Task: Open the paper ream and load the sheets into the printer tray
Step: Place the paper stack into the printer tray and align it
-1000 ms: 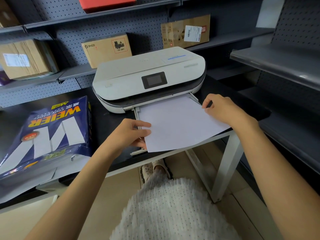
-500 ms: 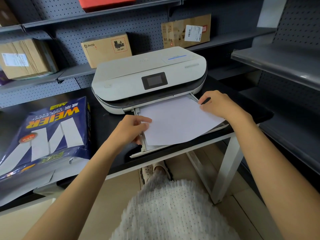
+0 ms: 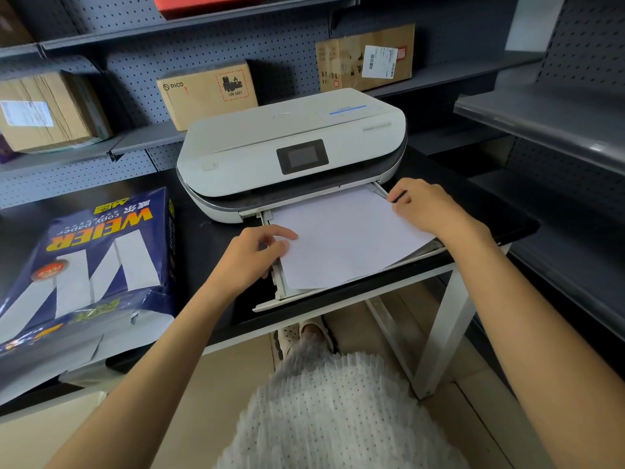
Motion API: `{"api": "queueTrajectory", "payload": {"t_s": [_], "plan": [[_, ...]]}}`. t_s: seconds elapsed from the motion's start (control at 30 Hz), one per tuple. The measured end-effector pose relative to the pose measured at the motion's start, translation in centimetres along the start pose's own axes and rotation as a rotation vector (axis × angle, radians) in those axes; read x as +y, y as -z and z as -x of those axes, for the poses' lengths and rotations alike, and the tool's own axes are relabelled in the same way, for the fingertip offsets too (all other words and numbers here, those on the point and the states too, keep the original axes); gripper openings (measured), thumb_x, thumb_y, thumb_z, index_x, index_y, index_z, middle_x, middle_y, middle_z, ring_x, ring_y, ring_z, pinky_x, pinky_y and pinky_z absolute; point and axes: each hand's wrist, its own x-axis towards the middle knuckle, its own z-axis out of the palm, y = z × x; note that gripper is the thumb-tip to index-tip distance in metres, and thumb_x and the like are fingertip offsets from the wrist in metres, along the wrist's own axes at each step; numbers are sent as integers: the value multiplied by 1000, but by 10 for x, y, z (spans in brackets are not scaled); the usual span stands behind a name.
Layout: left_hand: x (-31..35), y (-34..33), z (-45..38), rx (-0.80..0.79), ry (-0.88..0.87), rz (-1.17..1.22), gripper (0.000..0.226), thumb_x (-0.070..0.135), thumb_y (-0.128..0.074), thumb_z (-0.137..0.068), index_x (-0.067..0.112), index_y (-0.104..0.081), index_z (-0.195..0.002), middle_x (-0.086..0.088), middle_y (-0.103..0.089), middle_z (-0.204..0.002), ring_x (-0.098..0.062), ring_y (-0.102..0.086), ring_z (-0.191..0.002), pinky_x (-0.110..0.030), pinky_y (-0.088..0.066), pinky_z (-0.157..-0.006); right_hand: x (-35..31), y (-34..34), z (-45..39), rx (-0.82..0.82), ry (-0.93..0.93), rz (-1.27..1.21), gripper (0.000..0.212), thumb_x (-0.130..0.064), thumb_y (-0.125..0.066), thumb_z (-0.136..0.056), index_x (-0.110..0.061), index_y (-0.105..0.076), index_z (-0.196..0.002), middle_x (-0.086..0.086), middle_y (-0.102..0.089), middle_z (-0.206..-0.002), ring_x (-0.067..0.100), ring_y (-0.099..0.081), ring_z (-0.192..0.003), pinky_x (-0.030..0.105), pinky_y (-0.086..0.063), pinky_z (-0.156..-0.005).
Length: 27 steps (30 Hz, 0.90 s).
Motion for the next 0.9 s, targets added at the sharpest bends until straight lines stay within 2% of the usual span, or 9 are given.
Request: {"api": "queueTrajectory", "payload": {"t_s": [0.37,0.43,0.53,0.67,0.77,0.9], "plan": [[-8,0,-2,-6,-26,-6,21,24,-54,-96,30,-69,-110,2,-51,-69,-4,-43,-49,-24,-40,-59,5,-5,0,53,30,58,27,-17,-45,-98,-26,-54,-122,6,-62,-113,27,-59,-96,46,-52,-86],[-9,-1,-2,-8,-38,-31,20,25,-54,-96,32,-69,-109,2,-49,-68,-5,-42,-51,-22,-39,-59,6,-5,-1,64,34,60,27,-16,-45,-98,-25,-53,-122,6,-63,-112,27,-59,-96,45,-52,-84],[-9,-2,-3,6,-63,-93,20,25,-54,-97,31,-68,-110,5,-46,-64,-3,-40,-50,-12,-34,-53,6,-7,-4,71,41,44,27,-13,-47,-97,-22,-54,-122,8,-62,-114,27,-59,-99,42,-51,-82],[-7,-4,-7,39,-78,-170,20,26,-53,-97,30,-67,-112,6,-48,-62,-2,-44,-48,-10,-35,-49,3,-12,-9,69,43,17,29,-9,-49,-97,-18,-54,-124,11,-58,-119,28,-58,-100,35,-47,-76],[-6,-6,-11,65,-77,-241,21,27,-52,-98,30,-65,-113,8,-48,-60,-6,-47,-49,-15,-35,-49,2,-17,-11,101,49,3,30,-7,-48,-97,-17,-56,-124,12,-55,-124,29,-58,-101,34,-46,-76],[-5,-11,-16,146,-33,-263,22,24,-55,-94,28,-67,-112,4,-53,-64,-17,-55,-59,-30,-46,-58,-2,-21,-15,126,63,2,29,-6,-47,-97,-14,-59,-122,14,-54,-127,32,-58,-102,34,-44,-75]]}}
